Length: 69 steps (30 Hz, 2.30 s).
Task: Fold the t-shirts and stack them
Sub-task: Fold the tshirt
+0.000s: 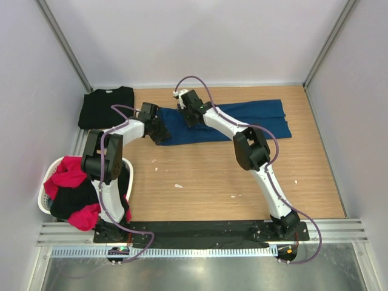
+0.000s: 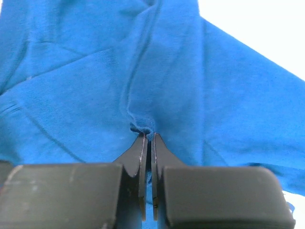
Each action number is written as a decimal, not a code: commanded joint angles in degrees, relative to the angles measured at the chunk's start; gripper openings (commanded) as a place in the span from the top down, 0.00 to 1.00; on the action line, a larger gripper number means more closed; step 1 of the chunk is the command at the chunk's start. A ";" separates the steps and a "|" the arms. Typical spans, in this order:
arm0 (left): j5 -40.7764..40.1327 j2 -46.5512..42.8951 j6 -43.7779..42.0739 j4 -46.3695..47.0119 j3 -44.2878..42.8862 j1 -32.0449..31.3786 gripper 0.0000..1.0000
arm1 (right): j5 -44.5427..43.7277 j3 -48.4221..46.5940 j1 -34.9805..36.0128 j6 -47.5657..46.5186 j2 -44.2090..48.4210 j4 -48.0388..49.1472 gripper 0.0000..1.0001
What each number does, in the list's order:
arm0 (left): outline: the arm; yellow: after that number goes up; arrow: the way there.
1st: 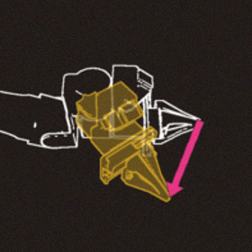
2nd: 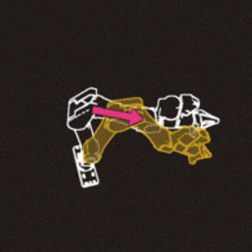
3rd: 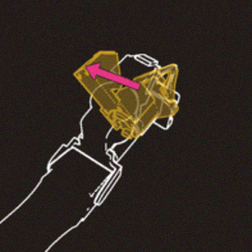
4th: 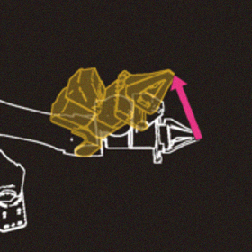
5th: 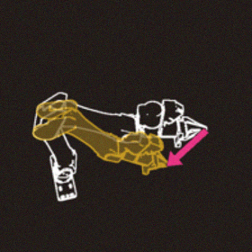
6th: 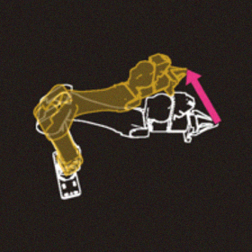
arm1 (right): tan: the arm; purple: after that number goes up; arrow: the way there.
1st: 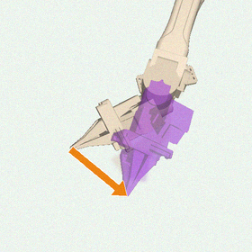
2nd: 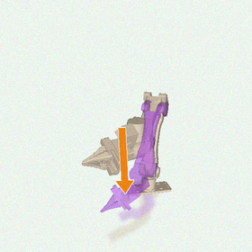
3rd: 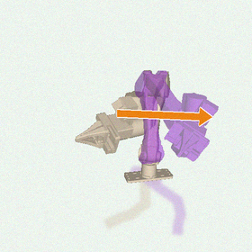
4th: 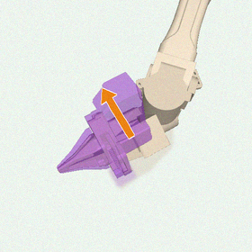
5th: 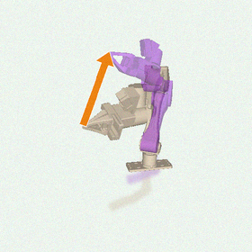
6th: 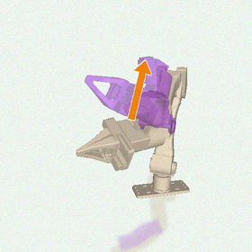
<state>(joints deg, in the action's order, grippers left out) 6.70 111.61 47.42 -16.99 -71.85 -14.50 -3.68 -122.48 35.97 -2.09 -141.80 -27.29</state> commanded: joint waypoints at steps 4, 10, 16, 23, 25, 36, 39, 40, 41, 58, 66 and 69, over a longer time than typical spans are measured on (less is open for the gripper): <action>-0.64 1.77 -1.63 -4.54 0.22 0.53 0.65 | -6.25 -3.56 -2.91 -0.64 2.40 4.52 0.96; -0.46 2.03 -1.72 -4.45 0.31 0.61 0.66 | -6.42 -5.23 -5.91 -1.51 0.91 5.05 0.94; -0.63 2.12 -1.89 -4.98 0.05 0.79 0.66 | -10.81 -4.79 -6.26 -2.75 -0.76 4.26 0.94; -0.55 2.56 -2.07 -5.42 -0.48 1.05 0.66 | -11.61 -4.44 -7.93 -2.31 -0.59 5.23 0.92; -0.63 2.73 -2.07 -5.68 -0.65 0.97 0.66 | -11.08 -4.35 -8.10 -2.48 -0.59 5.32 0.89; -0.64 4.31 -1.89 -6.74 -2.59 1.14 0.66 | -2.21 1.96 -7.84 -2.92 4.76 4.17 0.96; -0.81 4.75 -1.89 -7.09 -3.11 1.14 0.66 | -1.33 5.83 -7.40 -3.97 7.66 5.75 0.98; -0.72 4.84 -1.89 -7.18 -3.12 1.14 0.66 | -0.89 6.54 -7.23 -4.24 8.46 6.28 0.98; -0.72 5.02 -1.80 -7.35 -3.29 1.23 0.66 | -0.54 7.77 -7.05 -4.76 9.08 6.54 0.99; 0.68 5.90 -2.16 -8.23 -7.60 1.58 0.66 | 0.86 13.22 -4.50 -7.40 15.06 8.22 0.99; 1.12 6.51 -2.15 -8.23 -7.16 1.76 0.66 | 1.75 21.48 -3.36 -8.37 19.97 8.83 0.99; 1.30 6.86 -2.15 -8.06 -7.16 1.85 0.66 | 1.75 21.93 -3.36 -8.81 20.24 9.27 0.99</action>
<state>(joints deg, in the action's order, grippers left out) 9.13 115.79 46.46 -23.35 -78.87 -13.30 -2.59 -100.75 32.18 -9.65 -126.54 -20.18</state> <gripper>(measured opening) 0.340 0.092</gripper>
